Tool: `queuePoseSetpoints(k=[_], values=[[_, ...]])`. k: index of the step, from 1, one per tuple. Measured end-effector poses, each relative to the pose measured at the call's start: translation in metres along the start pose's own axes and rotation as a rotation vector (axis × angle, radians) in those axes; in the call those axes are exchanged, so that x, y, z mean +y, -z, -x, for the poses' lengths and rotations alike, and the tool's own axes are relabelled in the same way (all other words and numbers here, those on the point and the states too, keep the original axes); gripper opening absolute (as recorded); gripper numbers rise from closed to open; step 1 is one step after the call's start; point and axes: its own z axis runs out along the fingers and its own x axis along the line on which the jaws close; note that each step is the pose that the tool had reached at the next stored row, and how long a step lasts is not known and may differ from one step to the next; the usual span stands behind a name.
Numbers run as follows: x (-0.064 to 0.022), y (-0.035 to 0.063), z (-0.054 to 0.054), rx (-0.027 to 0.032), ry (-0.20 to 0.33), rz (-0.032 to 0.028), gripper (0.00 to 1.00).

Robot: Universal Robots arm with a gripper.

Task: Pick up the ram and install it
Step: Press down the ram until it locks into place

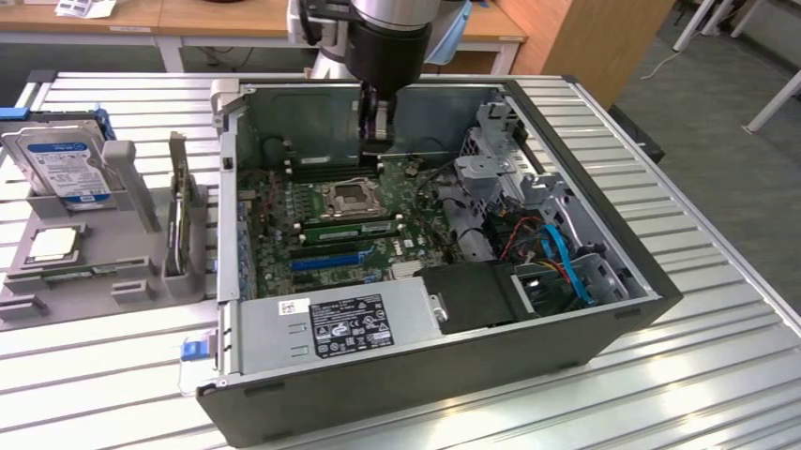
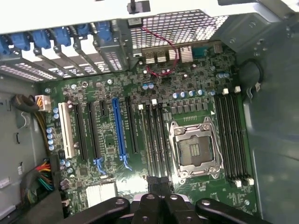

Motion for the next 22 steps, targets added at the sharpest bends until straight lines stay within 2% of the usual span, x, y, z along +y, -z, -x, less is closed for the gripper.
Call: queuePoseSetpoints(k=[12,22], values=[[0.0,0.0,0.0,-0.0039,-0.125,-0.0039,0.1],[0.0,-0.0001,0.0,-0.0079,-0.251,-0.0078,0.1]])
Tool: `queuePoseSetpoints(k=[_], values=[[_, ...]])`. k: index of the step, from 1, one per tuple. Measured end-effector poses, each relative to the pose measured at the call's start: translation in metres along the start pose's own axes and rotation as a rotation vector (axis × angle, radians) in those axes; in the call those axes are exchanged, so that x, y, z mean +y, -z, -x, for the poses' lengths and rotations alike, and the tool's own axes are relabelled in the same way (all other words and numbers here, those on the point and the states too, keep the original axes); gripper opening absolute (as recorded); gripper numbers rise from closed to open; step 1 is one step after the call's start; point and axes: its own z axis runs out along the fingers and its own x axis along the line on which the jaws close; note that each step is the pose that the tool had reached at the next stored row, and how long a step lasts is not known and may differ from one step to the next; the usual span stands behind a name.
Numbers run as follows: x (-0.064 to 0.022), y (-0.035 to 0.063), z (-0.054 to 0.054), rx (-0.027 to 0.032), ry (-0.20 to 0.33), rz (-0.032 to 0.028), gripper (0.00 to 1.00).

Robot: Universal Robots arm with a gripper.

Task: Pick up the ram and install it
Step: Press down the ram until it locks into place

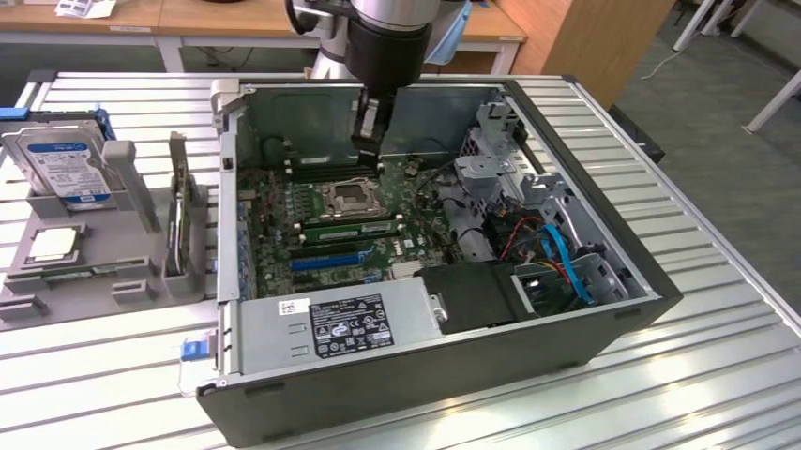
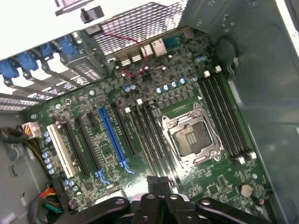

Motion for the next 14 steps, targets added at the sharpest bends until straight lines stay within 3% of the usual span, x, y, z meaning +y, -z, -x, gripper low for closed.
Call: queuePoseSetpoints(k=[14], values=[[0.0,-0.0003,0.0,-0.0064,-0.199,-0.0062,0.1]])
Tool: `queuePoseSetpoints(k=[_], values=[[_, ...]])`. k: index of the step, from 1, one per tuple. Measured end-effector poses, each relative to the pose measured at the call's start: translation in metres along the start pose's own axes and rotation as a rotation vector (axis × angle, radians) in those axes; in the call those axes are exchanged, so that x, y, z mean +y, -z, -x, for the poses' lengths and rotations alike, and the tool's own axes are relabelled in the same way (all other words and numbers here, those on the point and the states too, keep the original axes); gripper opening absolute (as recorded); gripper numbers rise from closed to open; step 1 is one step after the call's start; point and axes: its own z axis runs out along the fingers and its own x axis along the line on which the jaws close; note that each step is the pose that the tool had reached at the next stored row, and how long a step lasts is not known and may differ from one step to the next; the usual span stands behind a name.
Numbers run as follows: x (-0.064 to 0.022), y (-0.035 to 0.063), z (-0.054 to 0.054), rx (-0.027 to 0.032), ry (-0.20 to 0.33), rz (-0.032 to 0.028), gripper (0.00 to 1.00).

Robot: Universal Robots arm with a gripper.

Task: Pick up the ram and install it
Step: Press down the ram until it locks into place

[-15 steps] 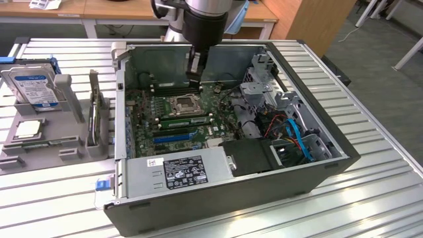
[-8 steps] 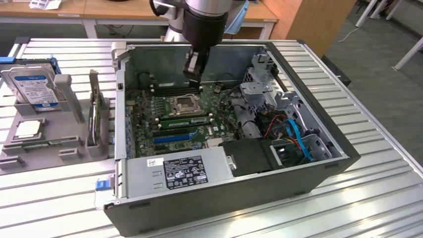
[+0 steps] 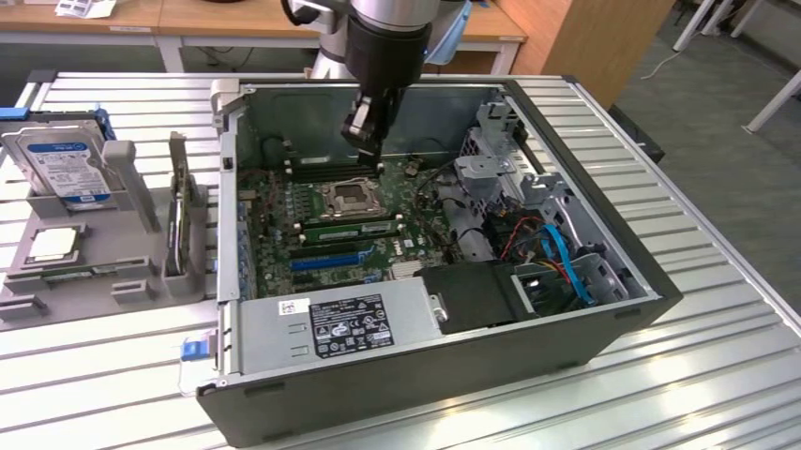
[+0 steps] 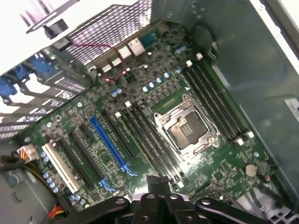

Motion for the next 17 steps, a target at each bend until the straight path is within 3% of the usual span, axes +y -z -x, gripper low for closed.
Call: queuePoseSetpoints(k=[17], values=[[0.0,-0.0005,0.0,-0.0086,-0.275,-0.0086,0.1]])
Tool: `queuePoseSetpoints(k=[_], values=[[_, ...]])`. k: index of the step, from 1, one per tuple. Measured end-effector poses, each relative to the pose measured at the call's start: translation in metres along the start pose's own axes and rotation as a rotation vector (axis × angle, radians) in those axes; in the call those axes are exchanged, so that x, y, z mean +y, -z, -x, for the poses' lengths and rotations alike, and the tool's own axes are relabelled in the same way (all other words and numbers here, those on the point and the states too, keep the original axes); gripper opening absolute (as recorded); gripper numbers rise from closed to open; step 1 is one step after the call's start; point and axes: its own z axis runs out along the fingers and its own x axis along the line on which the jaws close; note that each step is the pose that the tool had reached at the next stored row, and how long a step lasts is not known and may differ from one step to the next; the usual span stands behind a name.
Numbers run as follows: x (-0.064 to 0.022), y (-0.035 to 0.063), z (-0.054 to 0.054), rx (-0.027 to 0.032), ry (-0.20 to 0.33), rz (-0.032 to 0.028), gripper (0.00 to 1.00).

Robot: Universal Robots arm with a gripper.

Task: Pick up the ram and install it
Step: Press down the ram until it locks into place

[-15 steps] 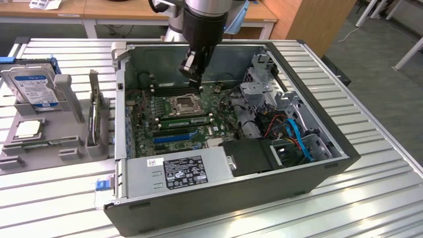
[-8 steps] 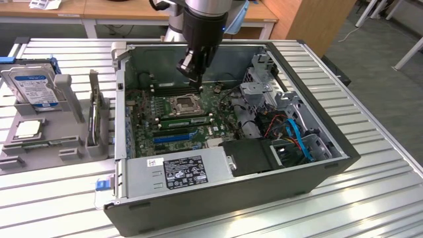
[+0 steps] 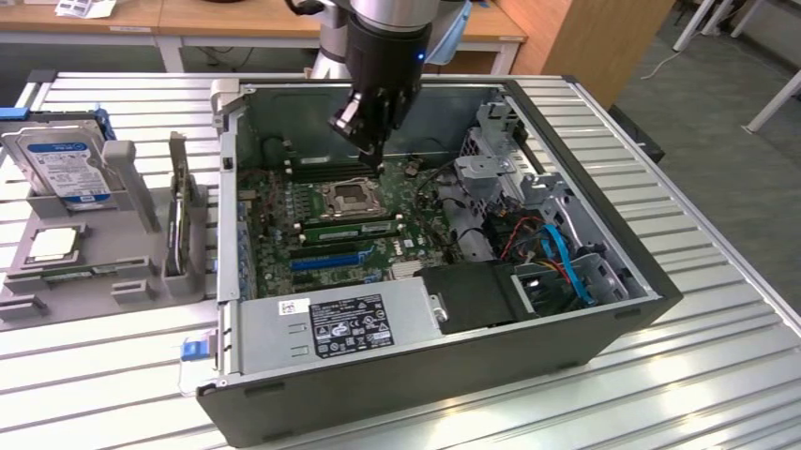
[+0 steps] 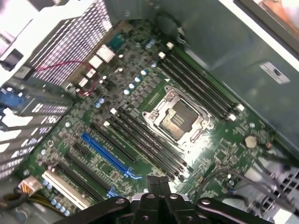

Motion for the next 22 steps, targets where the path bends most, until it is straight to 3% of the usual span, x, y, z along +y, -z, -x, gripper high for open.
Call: queuePoseSetpoints(k=[22], values=[[0.0,-0.0009,0.0,-0.0128,-0.4,-0.0124,0.1]])
